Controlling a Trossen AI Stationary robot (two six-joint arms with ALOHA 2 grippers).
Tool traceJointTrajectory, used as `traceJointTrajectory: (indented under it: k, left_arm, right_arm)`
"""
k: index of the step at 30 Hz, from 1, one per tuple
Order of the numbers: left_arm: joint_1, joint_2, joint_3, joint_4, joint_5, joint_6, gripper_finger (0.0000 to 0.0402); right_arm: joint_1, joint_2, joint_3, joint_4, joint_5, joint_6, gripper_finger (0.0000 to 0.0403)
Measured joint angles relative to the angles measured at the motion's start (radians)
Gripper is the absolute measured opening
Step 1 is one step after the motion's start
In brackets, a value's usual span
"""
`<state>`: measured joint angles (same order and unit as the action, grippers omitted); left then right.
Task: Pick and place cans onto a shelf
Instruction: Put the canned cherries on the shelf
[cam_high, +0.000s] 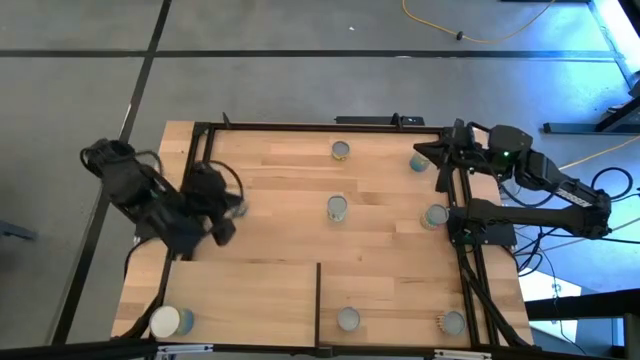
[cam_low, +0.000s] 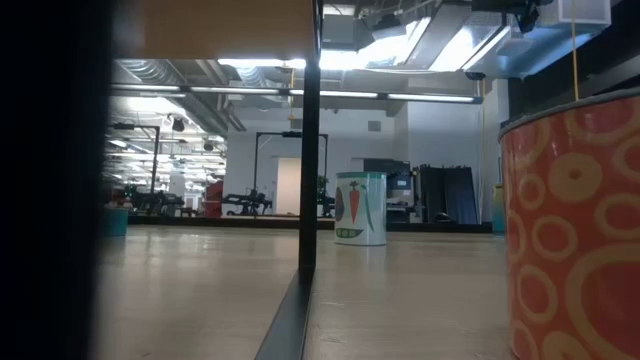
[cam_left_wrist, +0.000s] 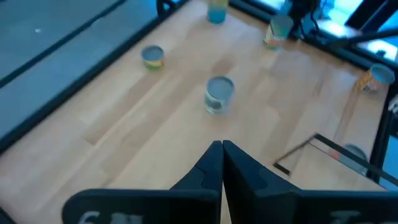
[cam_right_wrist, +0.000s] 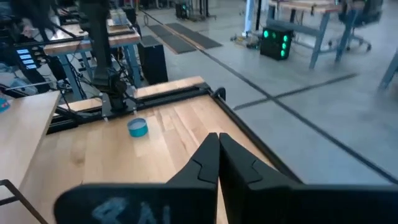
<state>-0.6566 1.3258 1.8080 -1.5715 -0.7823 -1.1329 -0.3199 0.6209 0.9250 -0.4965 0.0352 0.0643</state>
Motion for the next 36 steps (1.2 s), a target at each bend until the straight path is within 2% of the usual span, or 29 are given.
traceJointTrajectory:
  k: [5,12,16,21,23,28,30,36]
  left_arm:
    - [0.003,-0.084,-0.04,0.001,-0.052,0.065,0.0]
    - [0.003,-0.244,-0.219,0.022,-0.049,0.023,0.0]
    - [0.0,-0.326,-0.345,0.118,-0.065,0.038,0.0]
    - [-0.002,-0.436,-0.499,0.3,-0.071,0.052,0.0]
    - [-0.002,-0.453,-0.547,0.336,-0.078,0.044,0.0]
    - [0.0,-0.457,-0.606,0.343,-0.09,0.05,0.0]
    - [0.006,-0.456,-0.608,0.331,-0.09,0.079,0.0]
    - [0.029,-0.458,-0.609,0.335,-0.09,0.135,0.0]
  right_arm:
    - [0.0,0.0,0.071,-0.042,-0.011,-0.02,0.001]
    - [0.0,0.056,0.219,-0.363,0.071,-0.024,0.0011]
    - [0.0,0.12,0.295,-0.488,0.076,-0.022,0.0011]
    - [0.0,0.208,0.362,-0.544,0.077,0.035,0.0011]
    - [-0.001,0.232,0.382,-0.543,0.084,0.068,0.0012]
    - [-0.001,0.281,0.41,-0.571,0.183,0.126,0.002]
    - [-0.004,0.3,0.412,-0.595,0.22,0.181,0.0033]
    - [-0.051,0.367,0.413,-0.684,0.229,0.396,0.0089]
